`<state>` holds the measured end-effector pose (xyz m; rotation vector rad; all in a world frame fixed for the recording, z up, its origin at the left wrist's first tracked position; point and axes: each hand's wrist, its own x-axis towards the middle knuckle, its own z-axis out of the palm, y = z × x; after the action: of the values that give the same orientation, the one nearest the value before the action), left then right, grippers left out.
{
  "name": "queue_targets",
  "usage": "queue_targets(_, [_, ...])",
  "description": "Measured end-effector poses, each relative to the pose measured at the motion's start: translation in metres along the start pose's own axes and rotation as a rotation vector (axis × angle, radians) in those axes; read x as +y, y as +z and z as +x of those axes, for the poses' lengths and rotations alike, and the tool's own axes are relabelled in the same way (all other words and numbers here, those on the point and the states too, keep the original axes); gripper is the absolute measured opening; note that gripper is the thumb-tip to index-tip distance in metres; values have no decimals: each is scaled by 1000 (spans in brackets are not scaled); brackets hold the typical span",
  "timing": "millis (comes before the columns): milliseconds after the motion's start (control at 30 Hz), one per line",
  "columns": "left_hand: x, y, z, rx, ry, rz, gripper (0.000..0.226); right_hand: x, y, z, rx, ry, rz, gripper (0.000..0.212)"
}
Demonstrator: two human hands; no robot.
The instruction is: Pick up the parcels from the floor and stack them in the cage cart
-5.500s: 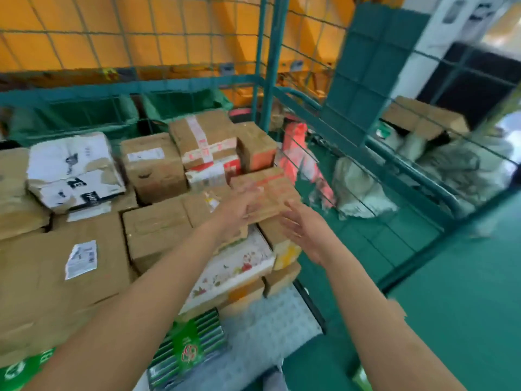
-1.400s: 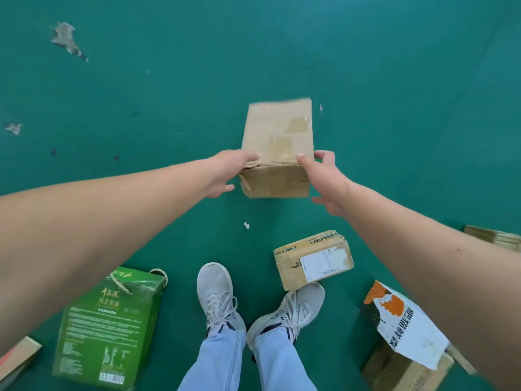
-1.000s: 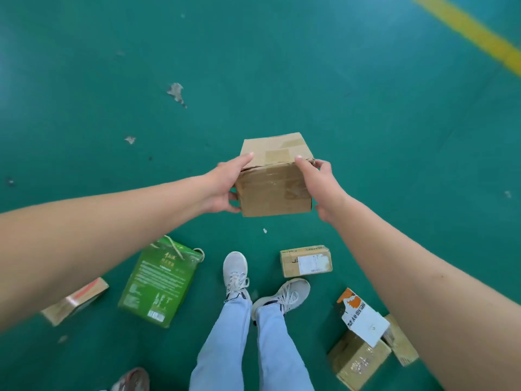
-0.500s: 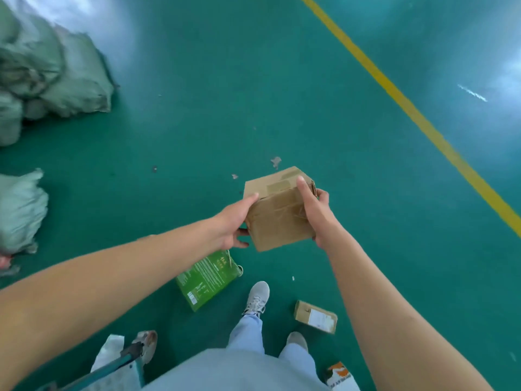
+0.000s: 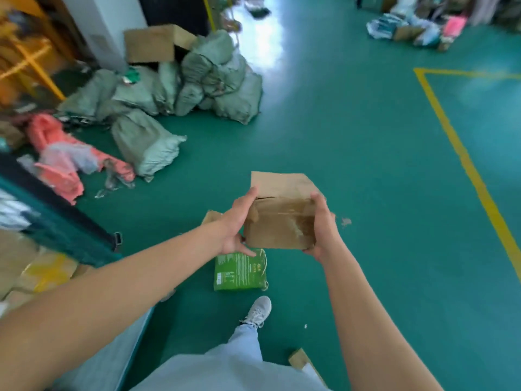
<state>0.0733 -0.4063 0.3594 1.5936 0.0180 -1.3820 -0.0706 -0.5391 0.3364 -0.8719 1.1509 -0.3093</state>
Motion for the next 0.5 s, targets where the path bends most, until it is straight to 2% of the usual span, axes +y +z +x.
queue_targets(33, [-6, -9, -10, 43, 13, -48, 97, 4, 8, -8, -30, -19, -13, 78])
queue_targets(100, [-19, -29, -34, 121, 49, -127, 80, 15, 29, -25, -91, -42, -64, 82])
queue_targets(233, [-49, -68, -74, 187, 68, -282, 50, 35, 66, -56, -189, -45, -160, 86])
queue_targets(400, [-85, -118, -123, 328, 95, -394, 50, 67, 113, -97, -387, 17, -250, 81])
queue_targets(500, [-109, -147, -150, 405, 108, -457, 47, 87, 140, -121, -470, 59, -353, 95])
